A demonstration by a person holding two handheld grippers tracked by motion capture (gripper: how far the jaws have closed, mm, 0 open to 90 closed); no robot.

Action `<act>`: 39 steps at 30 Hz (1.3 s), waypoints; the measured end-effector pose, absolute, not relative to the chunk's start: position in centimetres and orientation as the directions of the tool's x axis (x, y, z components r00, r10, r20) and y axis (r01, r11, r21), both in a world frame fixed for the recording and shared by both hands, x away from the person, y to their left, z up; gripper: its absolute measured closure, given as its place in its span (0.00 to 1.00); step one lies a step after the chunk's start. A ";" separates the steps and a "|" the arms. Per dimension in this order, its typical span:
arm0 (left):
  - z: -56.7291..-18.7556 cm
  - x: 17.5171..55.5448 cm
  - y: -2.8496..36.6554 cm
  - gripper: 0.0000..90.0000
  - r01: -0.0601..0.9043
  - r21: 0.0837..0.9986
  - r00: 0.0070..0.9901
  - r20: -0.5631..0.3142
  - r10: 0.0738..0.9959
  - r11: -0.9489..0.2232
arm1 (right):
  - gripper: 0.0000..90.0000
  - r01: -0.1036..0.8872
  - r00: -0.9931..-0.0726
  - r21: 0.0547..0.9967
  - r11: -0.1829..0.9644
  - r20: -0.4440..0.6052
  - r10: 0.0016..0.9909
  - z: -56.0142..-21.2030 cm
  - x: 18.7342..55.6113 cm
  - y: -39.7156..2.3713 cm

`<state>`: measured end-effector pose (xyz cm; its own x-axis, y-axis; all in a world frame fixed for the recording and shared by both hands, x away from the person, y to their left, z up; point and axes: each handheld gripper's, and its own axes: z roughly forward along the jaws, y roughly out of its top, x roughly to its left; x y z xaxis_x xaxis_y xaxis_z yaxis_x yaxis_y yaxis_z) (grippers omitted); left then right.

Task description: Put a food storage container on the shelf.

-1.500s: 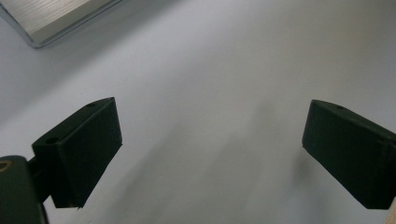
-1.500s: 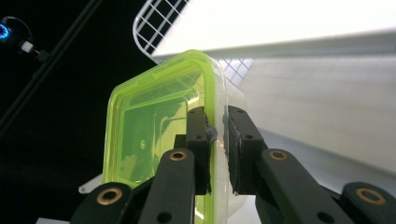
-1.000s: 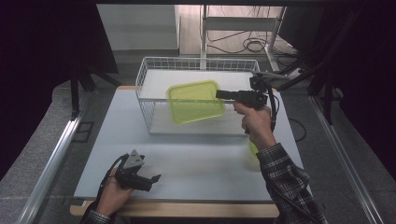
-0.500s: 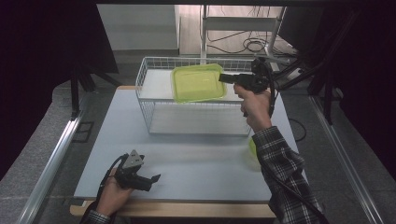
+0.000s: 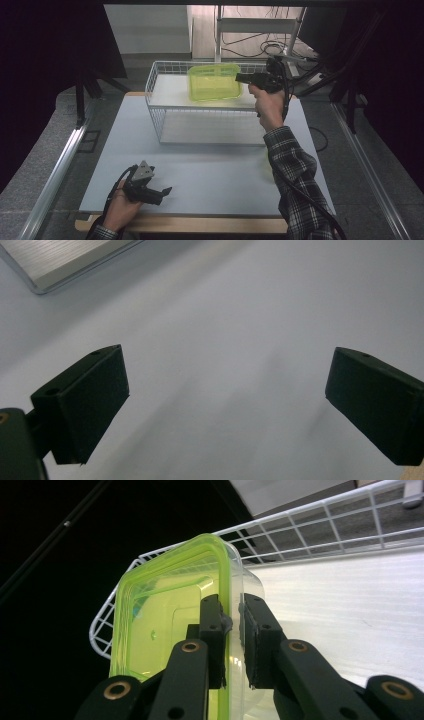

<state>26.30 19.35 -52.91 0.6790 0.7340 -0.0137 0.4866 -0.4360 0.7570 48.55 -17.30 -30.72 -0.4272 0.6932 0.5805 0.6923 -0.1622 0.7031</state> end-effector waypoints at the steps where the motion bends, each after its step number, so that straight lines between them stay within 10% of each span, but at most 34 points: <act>1: -52.9 26.3 19.3 0.04 0.487 0.757 0.679 -0.013 0.734 -0.437 | 0.89 0.692 -0.424 0.704 -0.162 0.578 0.697 -30.8 48.6 -17.3; 22: -53.1 26.3 19.2 0.04 0.491 0.745 0.683 -0.008 0.730 -0.451 | 0.75 0.668 -0.421 0.743 -0.044 0.426 0.801 -31.6 49.1 -16.3; 39: -53.0 26.4 19.3 0.03 0.489 0.755 0.684 -0.019 0.730 -0.438 | 0.32 0.593 -0.512 0.803 0.048 0.331 0.792 -31.4 48.4 -17.3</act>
<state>26.37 19.33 -52.98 0.6837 0.7295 -0.0190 0.4885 -0.4382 0.7545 48.37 -17.28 -31.40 -0.5123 0.7922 0.3315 0.5935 0.0476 0.8035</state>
